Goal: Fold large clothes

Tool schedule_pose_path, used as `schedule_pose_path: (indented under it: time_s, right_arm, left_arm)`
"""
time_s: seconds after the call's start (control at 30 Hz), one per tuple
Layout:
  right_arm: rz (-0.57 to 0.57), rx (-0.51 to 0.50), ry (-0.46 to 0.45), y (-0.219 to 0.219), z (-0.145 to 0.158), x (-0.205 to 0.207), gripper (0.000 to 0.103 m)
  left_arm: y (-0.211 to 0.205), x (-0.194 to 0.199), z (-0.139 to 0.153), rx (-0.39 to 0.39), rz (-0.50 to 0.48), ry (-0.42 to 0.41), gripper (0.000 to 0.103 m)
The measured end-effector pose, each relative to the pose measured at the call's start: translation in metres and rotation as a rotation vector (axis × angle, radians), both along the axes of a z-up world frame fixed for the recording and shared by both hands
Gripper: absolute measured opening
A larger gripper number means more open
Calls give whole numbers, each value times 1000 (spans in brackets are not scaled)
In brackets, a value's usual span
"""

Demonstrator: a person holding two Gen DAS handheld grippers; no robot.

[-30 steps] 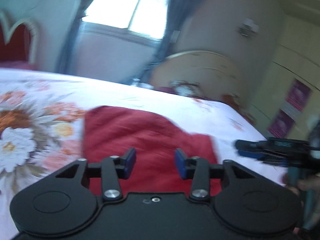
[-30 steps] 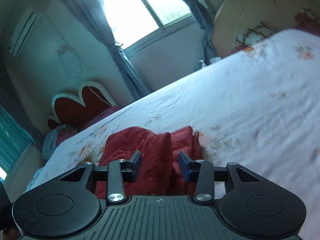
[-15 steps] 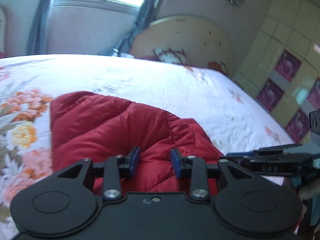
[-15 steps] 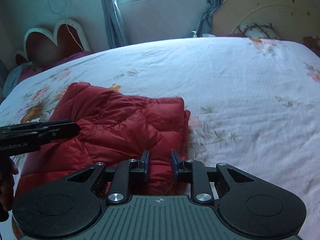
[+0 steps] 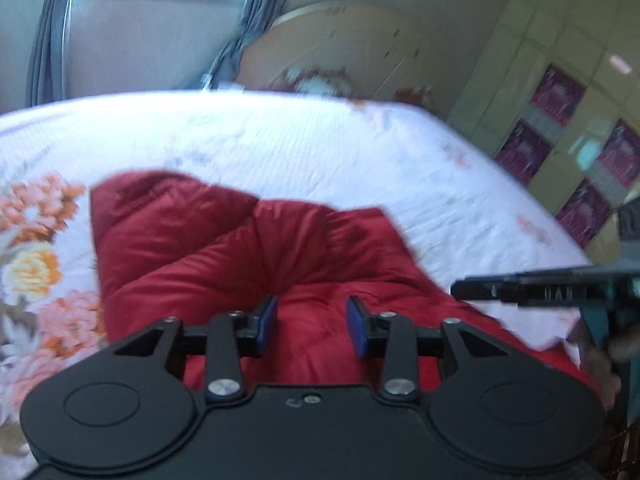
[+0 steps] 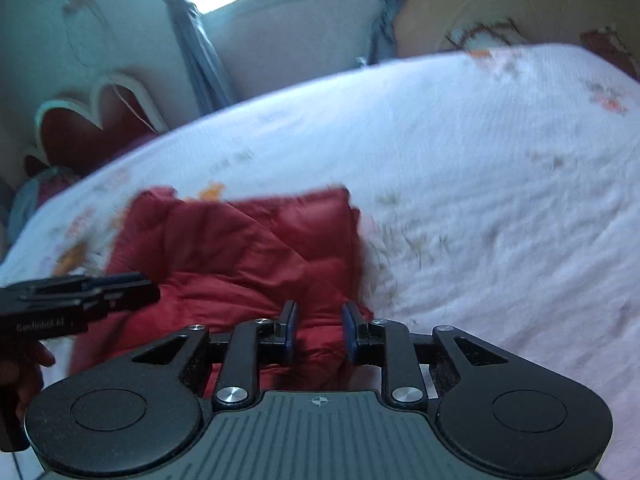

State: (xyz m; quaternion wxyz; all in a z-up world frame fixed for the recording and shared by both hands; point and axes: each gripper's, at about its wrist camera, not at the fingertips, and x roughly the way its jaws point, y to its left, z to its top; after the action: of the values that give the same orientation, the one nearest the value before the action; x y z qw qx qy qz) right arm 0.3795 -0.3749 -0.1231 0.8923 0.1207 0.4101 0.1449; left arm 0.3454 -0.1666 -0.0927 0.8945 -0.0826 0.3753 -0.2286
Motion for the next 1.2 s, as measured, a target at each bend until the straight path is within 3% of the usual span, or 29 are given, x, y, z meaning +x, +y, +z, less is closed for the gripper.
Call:
schedule_pose_path:
  time_s: [0.13, 0.23, 0.43, 0.53, 0.6, 0.77, 0.9, 1.03, 1.13, 1.2]
  right_arm:
    - [111, 27, -81, 3, 41, -35, 24]
    - [194, 26, -90, 15, 50, -57, 24]
    - [265, -66, -65, 28, 25, -97, 24]
    - [268, -97, -57, 29, 9, -110, 24]
    - [267, -129, -52, 32, -4, -116, 24]
    - [226, -44, 69, 28, -55, -102, 24]
    - [229, -37, 75, 23, -43, -100, 24]
    - [177, -15, -38, 4, -7, -103, 24]
    - [123, -19, -138, -1, 12, -83, 24]
    - [100, -7, -148, 1, 13, -60, 24]
  left_arm:
    - [10, -44, 18, -38, -9, -35, 38]
    - [6, -72, 19, -41, -7, -40, 38]
    - [-10, -118, 7, 33, 44, -73, 36]
    - [-18, -136, -1, 108, 59, -94, 36]
    - [-21, -140, -9, 152, 64, -82, 38]
    - [-25, -140, -33, 231, 39, -92, 38]
    - [-15, -139, -22, 170, 49, -62, 36]
    - [3, -137, 3, 116, 129, -121, 53]
    - [8, -113, 12, 103, 152, -153, 53]
    - [5, -95, 15, 114, 150, -170, 53]
